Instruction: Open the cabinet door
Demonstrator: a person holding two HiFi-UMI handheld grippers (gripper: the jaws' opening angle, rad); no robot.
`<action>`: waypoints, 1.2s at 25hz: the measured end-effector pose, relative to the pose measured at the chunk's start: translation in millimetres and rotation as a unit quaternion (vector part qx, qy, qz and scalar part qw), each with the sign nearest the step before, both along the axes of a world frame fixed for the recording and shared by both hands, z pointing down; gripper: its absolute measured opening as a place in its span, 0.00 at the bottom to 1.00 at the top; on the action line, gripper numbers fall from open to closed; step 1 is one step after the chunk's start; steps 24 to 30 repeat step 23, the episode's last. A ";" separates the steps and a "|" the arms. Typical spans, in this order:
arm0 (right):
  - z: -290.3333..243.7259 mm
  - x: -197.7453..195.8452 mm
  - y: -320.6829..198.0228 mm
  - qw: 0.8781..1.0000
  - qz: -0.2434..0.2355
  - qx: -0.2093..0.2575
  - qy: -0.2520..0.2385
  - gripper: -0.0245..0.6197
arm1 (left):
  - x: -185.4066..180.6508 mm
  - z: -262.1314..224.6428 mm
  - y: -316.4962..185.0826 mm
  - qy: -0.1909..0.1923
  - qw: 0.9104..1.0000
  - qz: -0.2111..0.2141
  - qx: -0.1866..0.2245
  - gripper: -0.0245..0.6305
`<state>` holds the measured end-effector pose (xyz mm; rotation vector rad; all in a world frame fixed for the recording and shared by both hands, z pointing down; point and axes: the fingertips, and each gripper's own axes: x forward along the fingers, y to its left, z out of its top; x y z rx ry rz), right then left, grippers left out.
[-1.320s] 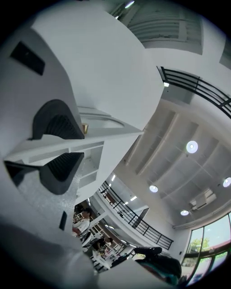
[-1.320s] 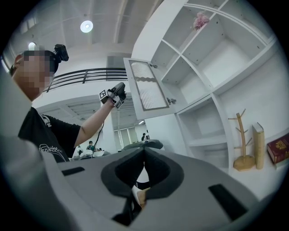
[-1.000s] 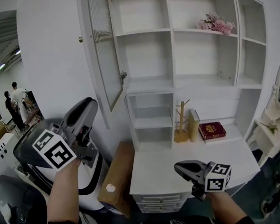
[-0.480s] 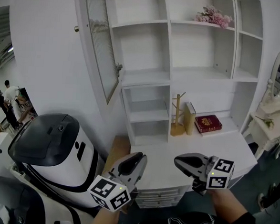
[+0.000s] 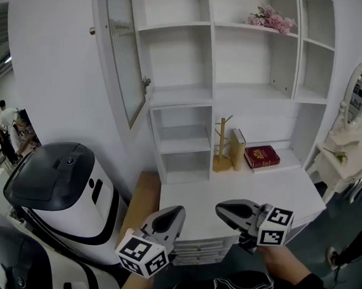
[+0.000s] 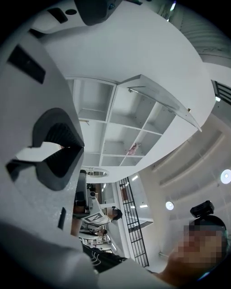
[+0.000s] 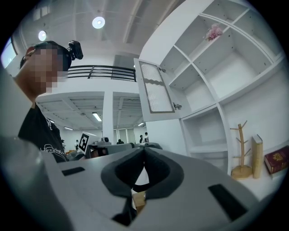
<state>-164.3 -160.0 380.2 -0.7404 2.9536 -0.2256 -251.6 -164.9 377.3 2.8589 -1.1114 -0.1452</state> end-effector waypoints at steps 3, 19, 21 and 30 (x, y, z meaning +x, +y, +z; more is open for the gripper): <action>2.2 -1.1 3.7 1.000 -0.005 -0.004 -0.001 0.05 | 5.7 -2.8 6.6 0.009 1.000 0.012 -0.001 0.04; 11.1 17.1 5.9 0.999 0.002 -0.030 -0.011 0.05 | 27.5 -4.2 12.2 -0.006 0.999 0.030 -0.008 0.04; 8.7 16.7 4.1 1.000 0.001 -0.028 -0.011 0.05 | 27.9 -5.4 10.7 -0.003 0.999 0.031 -0.009 0.04; 6.0 16.2 2.5 1.000 0.000 -0.026 -0.013 0.05 | 28.7 -6.1 8.9 -0.002 0.999 0.031 -0.010 0.04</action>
